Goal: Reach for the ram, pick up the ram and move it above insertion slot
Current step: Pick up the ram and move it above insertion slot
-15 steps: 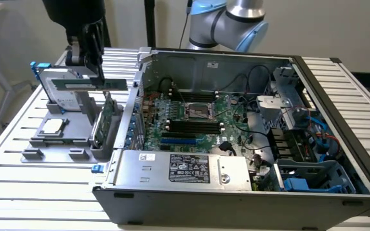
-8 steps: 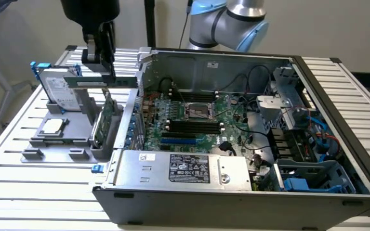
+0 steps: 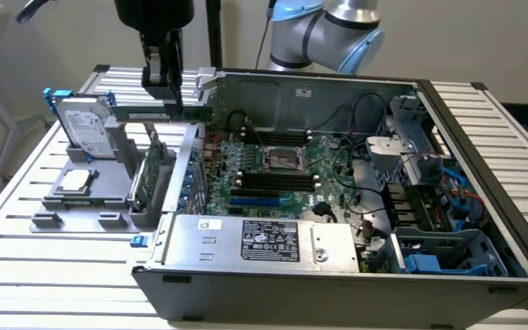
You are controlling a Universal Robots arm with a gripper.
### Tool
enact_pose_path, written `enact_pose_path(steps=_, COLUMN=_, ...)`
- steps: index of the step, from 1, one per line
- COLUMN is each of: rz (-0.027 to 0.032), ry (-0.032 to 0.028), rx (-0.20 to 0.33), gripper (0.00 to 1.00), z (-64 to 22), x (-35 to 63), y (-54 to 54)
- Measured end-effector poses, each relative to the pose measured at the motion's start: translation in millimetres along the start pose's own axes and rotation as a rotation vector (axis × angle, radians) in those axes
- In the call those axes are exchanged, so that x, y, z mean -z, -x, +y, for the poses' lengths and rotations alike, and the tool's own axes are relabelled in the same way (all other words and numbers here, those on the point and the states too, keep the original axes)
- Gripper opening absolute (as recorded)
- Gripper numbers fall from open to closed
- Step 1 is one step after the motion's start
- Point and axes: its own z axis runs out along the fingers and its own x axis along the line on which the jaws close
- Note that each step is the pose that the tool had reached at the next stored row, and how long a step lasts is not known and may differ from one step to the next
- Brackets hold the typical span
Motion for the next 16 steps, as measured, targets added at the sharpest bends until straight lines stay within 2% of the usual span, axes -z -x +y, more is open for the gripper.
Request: enact_pose_path(steps=16, rz=-0.0112, ry=-0.0004, rx=0.0, gripper=0.13, z=-45.5, x=0.6, y=11.6)
